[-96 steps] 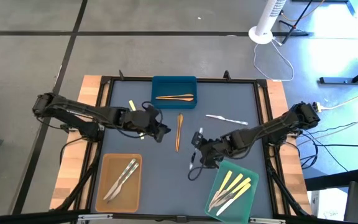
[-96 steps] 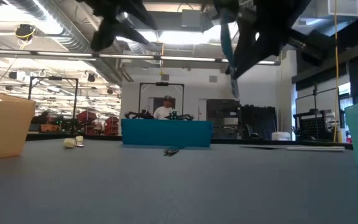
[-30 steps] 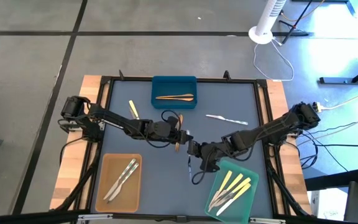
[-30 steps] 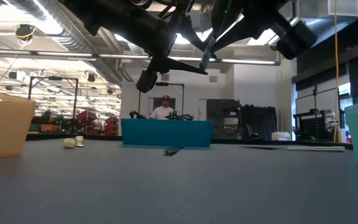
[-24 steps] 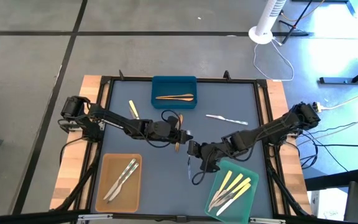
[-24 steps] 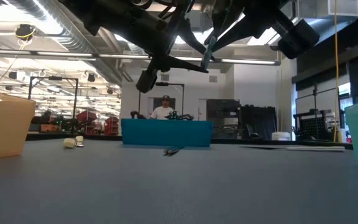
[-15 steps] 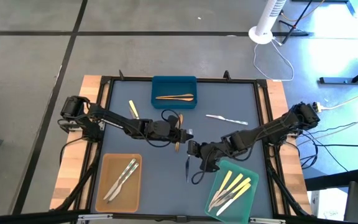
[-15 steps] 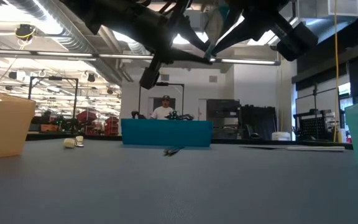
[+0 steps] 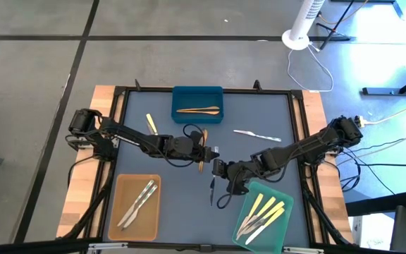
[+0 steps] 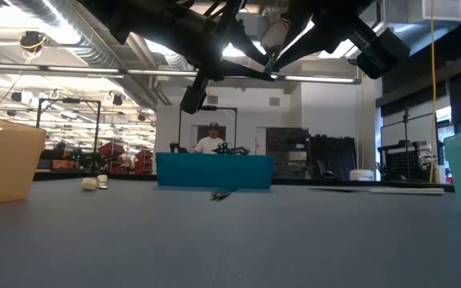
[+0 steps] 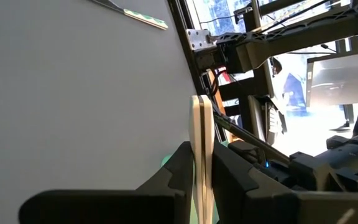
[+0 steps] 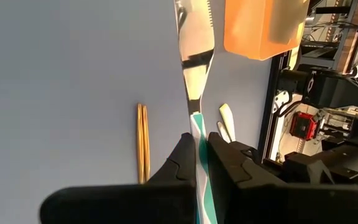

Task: Sort silverware by color (type)
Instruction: Put the green patterned knife into the orange bin

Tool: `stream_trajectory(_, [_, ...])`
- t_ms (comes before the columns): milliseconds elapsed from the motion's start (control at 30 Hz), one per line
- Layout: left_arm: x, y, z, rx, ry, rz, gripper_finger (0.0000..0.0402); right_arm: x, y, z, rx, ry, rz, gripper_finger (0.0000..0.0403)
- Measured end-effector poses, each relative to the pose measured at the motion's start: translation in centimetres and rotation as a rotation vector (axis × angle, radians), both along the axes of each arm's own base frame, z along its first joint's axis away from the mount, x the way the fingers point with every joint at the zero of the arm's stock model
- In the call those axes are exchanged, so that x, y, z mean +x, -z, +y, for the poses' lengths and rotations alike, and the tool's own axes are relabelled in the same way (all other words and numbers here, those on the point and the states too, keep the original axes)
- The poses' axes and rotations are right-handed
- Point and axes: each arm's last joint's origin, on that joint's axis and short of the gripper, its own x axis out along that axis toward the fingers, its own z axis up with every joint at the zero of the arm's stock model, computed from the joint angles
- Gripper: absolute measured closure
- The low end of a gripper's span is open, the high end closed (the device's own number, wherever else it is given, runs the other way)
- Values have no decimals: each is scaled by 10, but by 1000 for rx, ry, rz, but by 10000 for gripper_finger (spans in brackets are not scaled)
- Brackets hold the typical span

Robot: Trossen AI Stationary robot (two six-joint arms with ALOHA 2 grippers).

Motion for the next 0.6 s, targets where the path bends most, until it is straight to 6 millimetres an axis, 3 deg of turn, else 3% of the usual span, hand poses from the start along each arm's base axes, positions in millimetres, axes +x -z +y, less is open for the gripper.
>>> stream_trajectory(233, [0, 0, 0, 2, 1, 1, 366, 0, 0, 0, 17, 0, 2, 382])
stream_trajectory(600, [-2, 6, 0, 21, 6, 49, 367, 0, -2, 1, 23, 0, -8, 253])
